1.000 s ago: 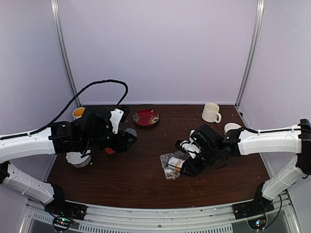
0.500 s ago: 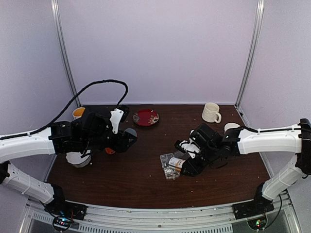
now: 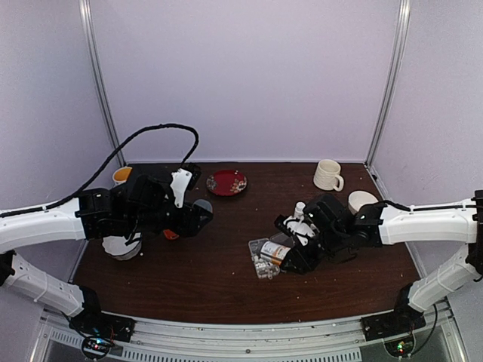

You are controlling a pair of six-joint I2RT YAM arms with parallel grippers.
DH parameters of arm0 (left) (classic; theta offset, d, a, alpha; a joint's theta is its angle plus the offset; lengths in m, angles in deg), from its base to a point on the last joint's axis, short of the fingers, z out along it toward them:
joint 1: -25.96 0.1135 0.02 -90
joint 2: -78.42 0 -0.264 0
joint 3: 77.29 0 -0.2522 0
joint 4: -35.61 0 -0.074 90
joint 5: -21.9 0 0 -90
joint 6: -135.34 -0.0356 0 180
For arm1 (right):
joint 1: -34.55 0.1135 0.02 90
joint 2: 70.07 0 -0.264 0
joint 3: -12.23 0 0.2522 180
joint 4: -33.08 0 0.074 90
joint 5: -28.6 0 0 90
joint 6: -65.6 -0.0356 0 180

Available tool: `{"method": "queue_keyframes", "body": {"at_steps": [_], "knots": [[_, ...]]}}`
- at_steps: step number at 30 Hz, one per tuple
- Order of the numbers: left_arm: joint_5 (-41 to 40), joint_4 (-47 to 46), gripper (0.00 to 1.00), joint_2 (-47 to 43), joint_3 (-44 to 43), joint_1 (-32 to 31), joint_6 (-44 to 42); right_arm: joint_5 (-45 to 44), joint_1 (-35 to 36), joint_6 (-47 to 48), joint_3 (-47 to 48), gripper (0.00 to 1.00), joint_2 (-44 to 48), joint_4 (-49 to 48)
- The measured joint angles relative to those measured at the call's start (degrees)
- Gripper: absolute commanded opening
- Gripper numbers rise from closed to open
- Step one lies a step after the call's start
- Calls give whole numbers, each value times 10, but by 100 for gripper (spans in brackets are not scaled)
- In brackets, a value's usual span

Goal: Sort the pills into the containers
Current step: Pour the pill into the compartment of the pill container.

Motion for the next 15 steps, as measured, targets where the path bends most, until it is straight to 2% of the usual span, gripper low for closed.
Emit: {"method": "queue_keyframes", "body": {"at_steps": [15], "knots": [[14,1,0,-11,0,0,9,29,-26,-21,-145,0,86,-158]]}}
